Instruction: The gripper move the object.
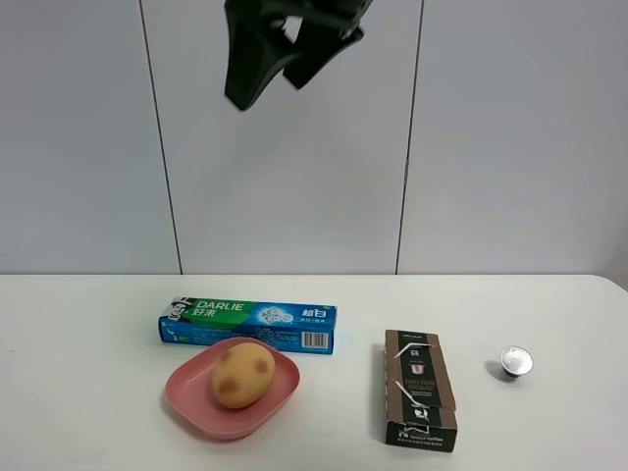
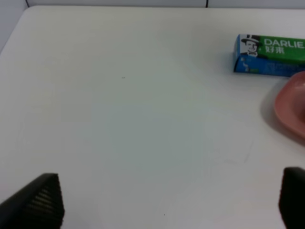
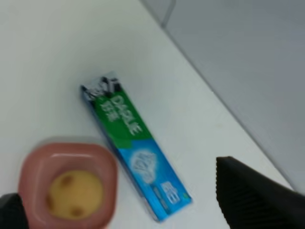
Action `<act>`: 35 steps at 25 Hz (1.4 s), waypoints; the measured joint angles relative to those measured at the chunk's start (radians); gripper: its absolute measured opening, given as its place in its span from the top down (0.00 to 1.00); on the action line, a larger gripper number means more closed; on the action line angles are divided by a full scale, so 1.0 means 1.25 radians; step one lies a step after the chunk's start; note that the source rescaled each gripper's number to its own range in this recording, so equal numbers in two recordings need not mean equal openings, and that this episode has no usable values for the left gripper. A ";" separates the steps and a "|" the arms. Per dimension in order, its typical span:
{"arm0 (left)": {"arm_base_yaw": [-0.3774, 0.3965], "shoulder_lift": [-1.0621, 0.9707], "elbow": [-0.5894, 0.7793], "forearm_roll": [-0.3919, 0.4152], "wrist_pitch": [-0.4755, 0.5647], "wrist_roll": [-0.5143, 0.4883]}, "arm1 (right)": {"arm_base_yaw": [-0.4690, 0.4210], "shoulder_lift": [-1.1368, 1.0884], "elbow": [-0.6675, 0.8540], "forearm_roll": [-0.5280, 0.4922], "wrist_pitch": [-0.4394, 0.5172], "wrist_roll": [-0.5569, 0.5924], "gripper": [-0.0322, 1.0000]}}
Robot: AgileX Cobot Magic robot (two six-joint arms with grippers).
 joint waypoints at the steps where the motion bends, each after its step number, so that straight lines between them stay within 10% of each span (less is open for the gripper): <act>1: 0.000 0.000 0.000 0.000 0.000 0.000 | 0.000 -0.021 0.000 -0.019 0.019 0.016 0.28; 6: 0.000 0.000 0.000 0.000 0.000 0.000 | 0.000 -0.133 0.101 -0.096 0.029 0.052 0.28; 16: 0.000 0.000 0.000 0.000 0.000 0.000 | 0.000 -0.427 0.659 -0.111 -0.332 0.109 0.28; 35: 0.000 0.000 0.000 0.000 0.000 0.000 | -0.353 -0.991 1.008 -0.077 -0.235 0.222 0.28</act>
